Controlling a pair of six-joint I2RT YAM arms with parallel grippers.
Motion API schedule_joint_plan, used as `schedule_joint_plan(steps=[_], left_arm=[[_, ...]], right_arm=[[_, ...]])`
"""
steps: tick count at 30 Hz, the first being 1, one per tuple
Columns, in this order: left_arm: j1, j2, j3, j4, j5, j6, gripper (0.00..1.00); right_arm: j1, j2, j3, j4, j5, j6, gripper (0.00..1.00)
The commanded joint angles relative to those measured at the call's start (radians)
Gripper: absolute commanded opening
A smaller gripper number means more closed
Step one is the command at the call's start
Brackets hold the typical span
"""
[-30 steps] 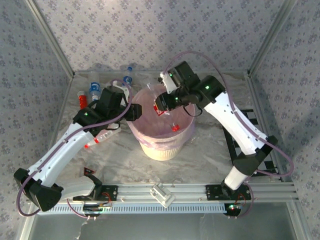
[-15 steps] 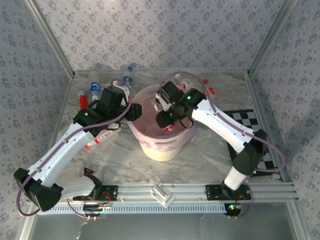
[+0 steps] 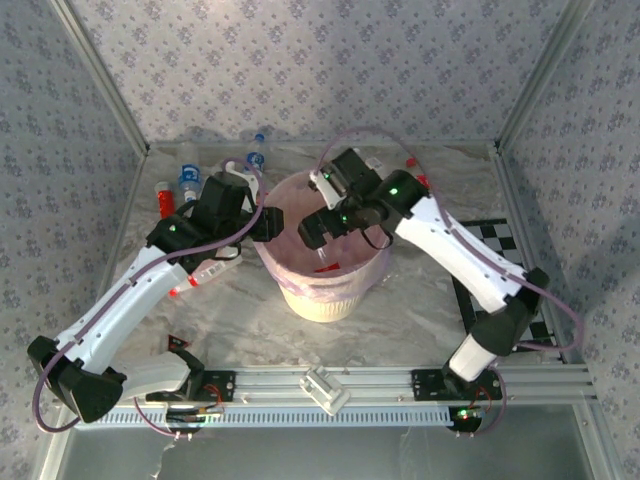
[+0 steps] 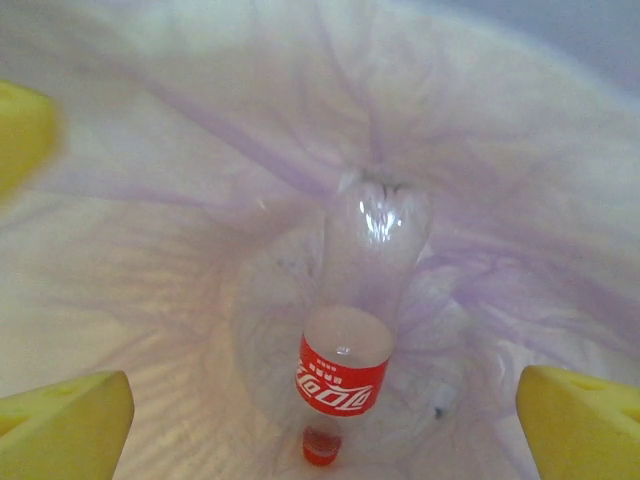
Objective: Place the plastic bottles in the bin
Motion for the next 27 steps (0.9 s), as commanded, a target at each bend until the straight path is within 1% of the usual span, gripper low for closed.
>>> schedule_joint_plan(steps=[1, 3, 5, 9, 11, 12, 14, 16, 20, 23, 27], left_arm=[[-0.007, 0.006, 0.038, -0.03, -0.018, 0.009, 0.43], [-0.007, 0.007, 0.038, -0.03, -0.019, 0.011, 0.43], [-0.007, 0.008, 0.038, -0.03, -0.02, 0.011, 0.43], [-0.007, 0.009, 0.041, -0.034, -0.015, 0.009, 0.43], [-0.006, 0.007, 0.041, -0.034, -0.013, 0.008, 0.43], [-0.007, 0.007, 0.04, -0.034, -0.01, 0.006, 0.43], [-0.007, 0.005, 0.039, -0.028, -0.004, 0.003, 0.43], [-0.008, 0.006, 0.039, -0.025, -0.004, 0.002, 0.43], [-0.008, 0.006, 0.038, -0.025, -0.006, 0.003, 0.43], [-0.008, 0.012, 0.04, -0.025, -0.002, 0.005, 0.44], [-0.007, 0.017, 0.046, -0.023, 0.009, 0.003, 0.44]], right_arm=[[-0.021, -0.121, 0.067, 0.002, 0.036, -0.036, 1.0], [-0.079, -0.171, 0.035, 0.05, 0.062, -0.031, 1.0], [-0.164, -0.206, 0.001, 0.075, 0.066, -0.01, 1.0], [-0.401, -0.236, -0.087, 0.122, 0.066, 0.019, 0.99], [-0.515, -0.207, -0.126, 0.128, 0.063, 0.011, 0.99], [-0.567, -0.178, -0.146, 0.139, 0.08, -0.009, 0.99], [-0.633, -0.108, -0.189, 0.16, 0.136, -0.05, 0.99], [-0.695, -0.02, -0.223, 0.194, 0.151, -0.075, 0.99], [-0.78, 0.16, -0.23, 0.238, 0.115, -0.097, 0.94], [-0.81, 0.298, -0.182, 0.239, 0.042, -0.119, 0.85], [-0.809, 0.405, -0.141, 0.273, 0.004, -0.137, 0.84]])
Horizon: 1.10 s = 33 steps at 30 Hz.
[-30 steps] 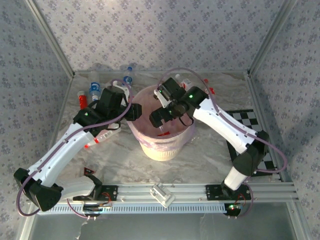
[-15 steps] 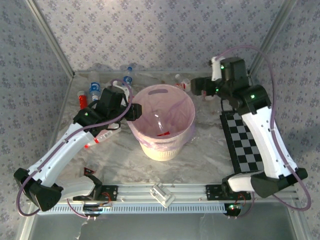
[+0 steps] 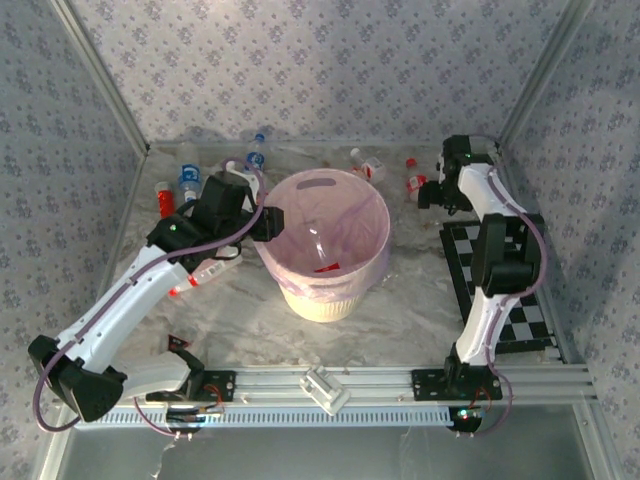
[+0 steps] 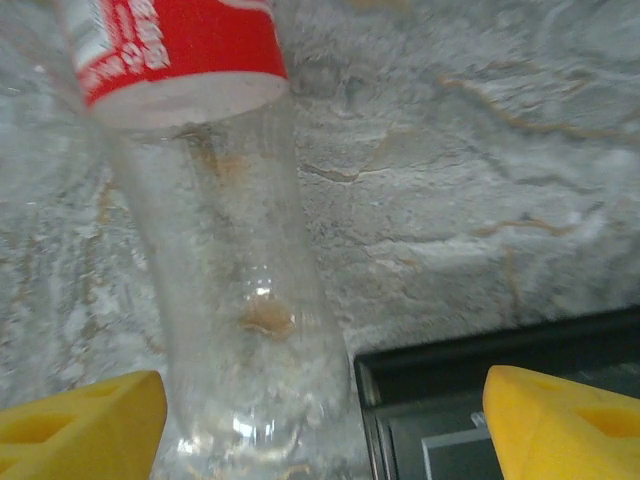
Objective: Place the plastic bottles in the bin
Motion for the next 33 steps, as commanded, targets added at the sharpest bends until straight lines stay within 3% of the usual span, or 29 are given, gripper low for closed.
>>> schedule_joint_plan(steps=[1, 10, 18, 22, 27, 33], left_arm=[[-0.009, 0.009, 0.036, -0.017, 0.008, 0.003, 0.44], [-0.007, 0.011, 0.034, -0.019, 0.004, 0.002, 0.44], [-0.008, 0.009, 0.035, -0.019, -0.003, 0.003, 0.44], [-0.007, 0.009, 0.033, -0.021, -0.007, 0.006, 0.44], [-0.007, 0.007, 0.036, -0.017, -0.006, 0.01, 0.44], [-0.005, 0.007, 0.031, -0.007, 0.004, 0.018, 0.44]], right_arm=[[0.009, 0.047, 0.077, 0.027, -0.064, -0.032, 0.85], [0.002, 0.206, 0.186, 0.042, -0.098, -0.026, 0.84], [-0.001, 0.211, 0.203, 0.052, -0.092, -0.036, 0.66], [-0.01, 0.178, 0.219, 0.018, -0.076, -0.029, 0.55], [-0.012, 0.087, 0.24, -0.056, -0.048, -0.023, 0.54], [-0.041, -0.143, 0.213, -0.077, -0.248, 0.079, 0.51]])
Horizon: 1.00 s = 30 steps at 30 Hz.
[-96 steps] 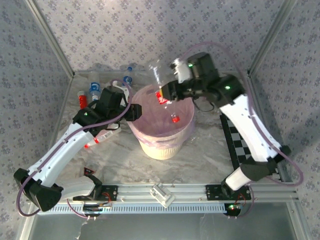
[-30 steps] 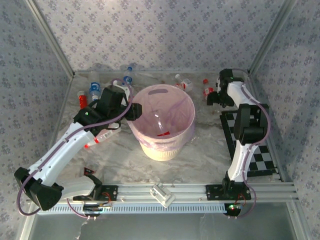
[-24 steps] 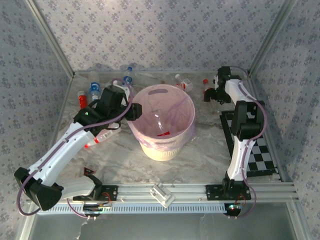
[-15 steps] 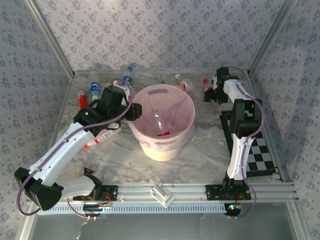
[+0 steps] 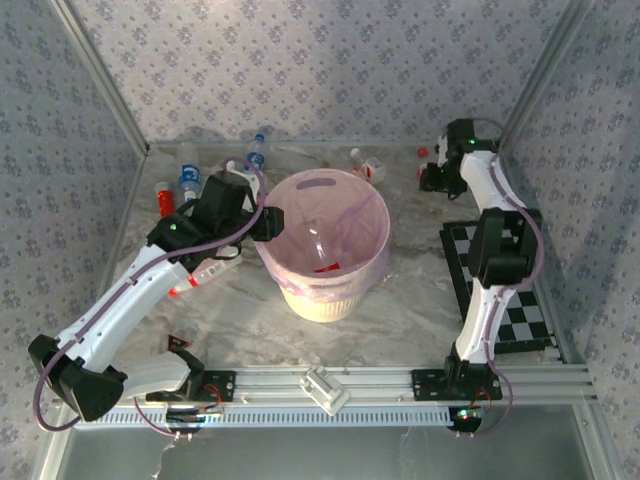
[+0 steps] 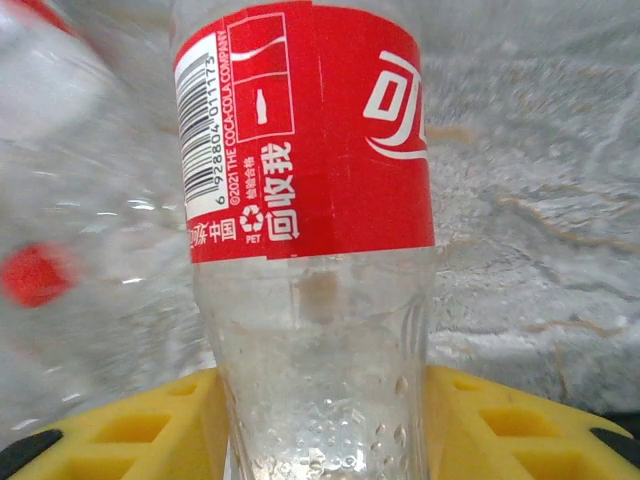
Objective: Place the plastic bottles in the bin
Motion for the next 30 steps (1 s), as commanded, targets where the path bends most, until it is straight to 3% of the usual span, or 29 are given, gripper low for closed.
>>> schedule_joint_plan(steps=[1, 7, 12, 22, 30], left_arm=[[-0.006, 0.009, 0.03, -0.003, 0.004, 0.017, 0.44], [-0.006, 0.018, 0.033, 0.0, 0.006, 0.027, 0.44], [-0.005, 0.02, 0.029, 0.012, 0.009, 0.033, 0.44], [0.003, 0.014, 0.014, 0.015, -0.052, 0.024, 0.44], [0.007, -0.005, 0.001, 0.046, -0.083, 0.021, 0.43]], right_arm=[[-0.008, -0.207, 0.016, -0.036, -0.117, 0.082, 0.51], [0.097, -0.422, 0.042, -0.088, -0.25, 0.129, 0.42], [0.301, -0.516, 0.05, -0.1, -0.281, 0.144, 0.34], [0.714, -0.515, 0.05, -0.208, -0.048, 0.148, 0.28], [0.824, -0.565, -0.126, -0.199, 0.063, 0.178, 0.26]])
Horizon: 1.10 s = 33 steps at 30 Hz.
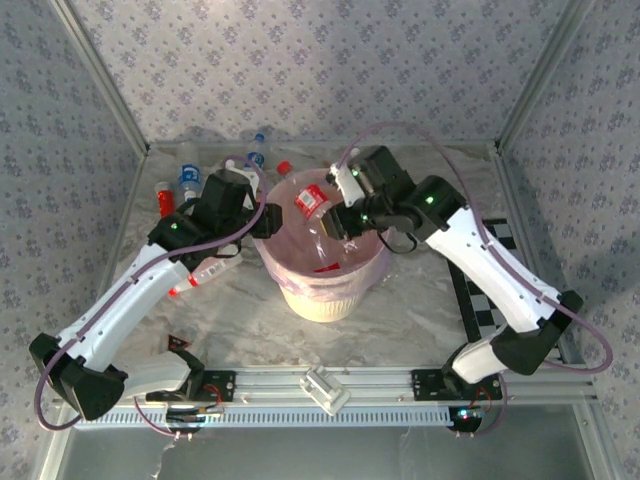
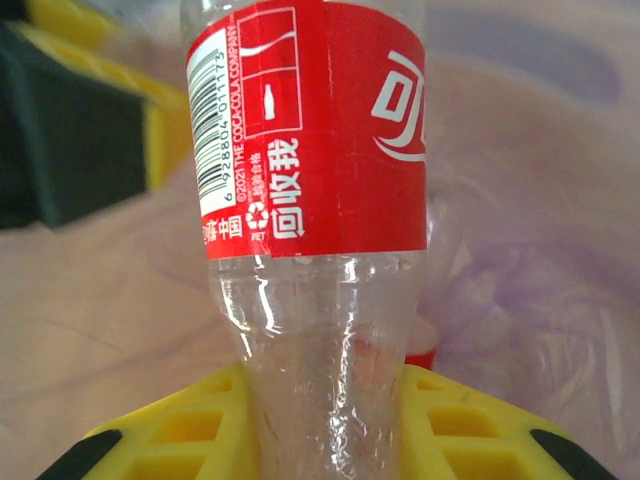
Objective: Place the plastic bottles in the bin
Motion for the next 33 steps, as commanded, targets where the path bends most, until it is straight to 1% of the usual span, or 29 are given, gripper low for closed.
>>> schedule_joint_plan(steps=[1, 5, 6, 9, 14, 17, 20, 28, 31, 33], left_arm=[[0.005, -0.014, -0.005, 0.026, -0.032, 0.006, 0.43], [0.009, -0.02, -0.013, 0.025, -0.032, 0.003, 0.43], [0.01, -0.02, -0.015, 0.027, -0.03, 0.001, 0.43], [0.01, -0.021, -0.019, 0.037, -0.025, -0.005, 0.43], [0.01, -0.017, -0.02, 0.037, -0.021, -0.006, 0.43], [0.011, -0.017, -0.023, 0.035, -0.021, -0.006, 0.43], [0.011, -0.014, -0.026, 0.038, -0.021, -0.007, 0.43], [0.012, -0.007, -0.023, 0.041, -0.018, -0.003, 0.43], [0.011, -0.006, -0.022, 0.039, -0.017, -0.002, 0.43], [0.011, -0.007, -0.021, 0.038, -0.016, 0.001, 0.43]], right_arm=[[0.011, -0.048, -0.058, -0.018, 0.081, 0.029, 0.26], [0.015, -0.069, -0.136, 0.009, 0.068, 0.03, 0.27], [0.015, -0.064, -0.151, 0.012, 0.073, 0.029, 0.29], [0.015, -0.035, -0.184, 0.022, 0.066, 0.02, 0.37], [0.017, -0.005, -0.194, 0.058, 0.047, 0.006, 0.69], [0.017, 0.002, -0.163, 0.053, 0.052, -0.006, 0.79], [0.018, 0.002, -0.122, 0.053, 0.058, -0.022, 0.87], [0.006, -0.027, 0.014, 0.028, 0.041, -0.081, 1.0], [-0.019, -0.06, 0.07, -0.015, 0.044, -0.116, 1.0], [-0.059, -0.101, 0.086, -0.026, 0.052, -0.126, 1.0]])
